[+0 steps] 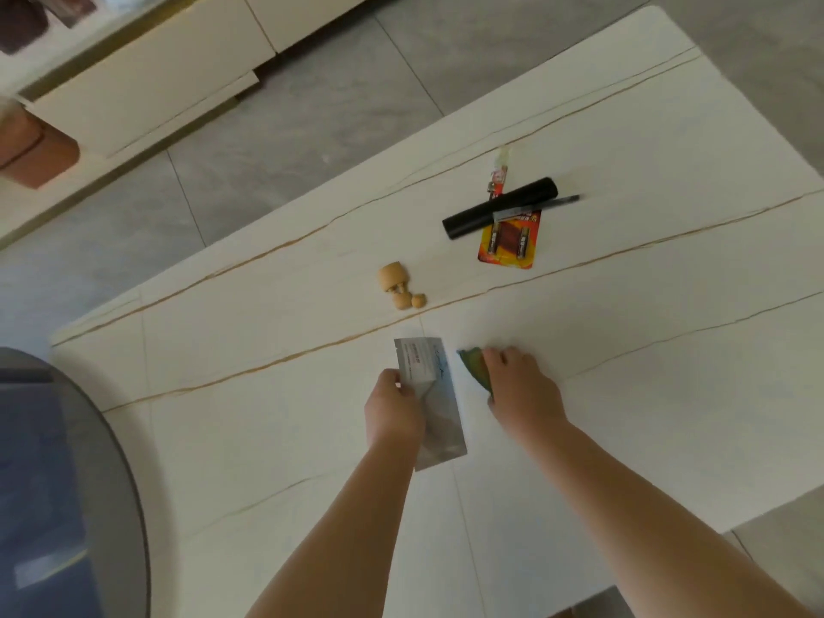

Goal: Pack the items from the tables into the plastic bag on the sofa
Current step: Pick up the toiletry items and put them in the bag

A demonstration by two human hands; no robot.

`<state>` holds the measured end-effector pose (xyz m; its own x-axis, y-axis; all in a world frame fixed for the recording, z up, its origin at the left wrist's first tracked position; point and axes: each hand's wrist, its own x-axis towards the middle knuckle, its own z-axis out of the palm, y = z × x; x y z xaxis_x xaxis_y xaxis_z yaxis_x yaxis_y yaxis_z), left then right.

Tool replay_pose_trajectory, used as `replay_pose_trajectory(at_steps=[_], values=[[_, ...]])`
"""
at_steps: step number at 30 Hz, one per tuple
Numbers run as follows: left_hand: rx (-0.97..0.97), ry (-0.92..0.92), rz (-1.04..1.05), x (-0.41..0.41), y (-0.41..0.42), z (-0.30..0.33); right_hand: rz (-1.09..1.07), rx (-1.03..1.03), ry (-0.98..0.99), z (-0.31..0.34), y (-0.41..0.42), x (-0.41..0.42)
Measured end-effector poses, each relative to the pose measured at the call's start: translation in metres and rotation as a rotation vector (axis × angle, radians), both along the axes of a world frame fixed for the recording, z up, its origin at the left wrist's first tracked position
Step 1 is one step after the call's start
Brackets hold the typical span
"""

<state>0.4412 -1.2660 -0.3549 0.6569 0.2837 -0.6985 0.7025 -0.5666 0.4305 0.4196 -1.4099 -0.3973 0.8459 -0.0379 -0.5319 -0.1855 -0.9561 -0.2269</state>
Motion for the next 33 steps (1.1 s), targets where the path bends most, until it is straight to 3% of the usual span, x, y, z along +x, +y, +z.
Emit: replay_pose_trajectory(at_steps=[4, 10, 18, 24, 33], values=[[0.009, 0.004, -0.013, 0.0, -0.011, -0.009, 0.029, -0.071, 0.025, -0.013, -0.003, -0.006], [0.028, -0.018, -0.029, 0.0, -0.018, -0.021, -0.027, 0.03, -0.034, -0.017, -0.017, -0.004], [-0.012, -0.036, -0.082, -0.002, -0.047, 0.002, -0.502, 0.415, -0.012, 0.012, -0.052, -0.013], [-0.076, -0.058, -0.195, -0.009, -0.093, 0.054, -0.797, 0.457, 0.006, 0.07, -0.108, -0.051], [-0.214, -0.051, -0.49, -0.059, -0.195, 0.188, -1.236, 0.485, -0.189, 0.215, -0.189, -0.168]])
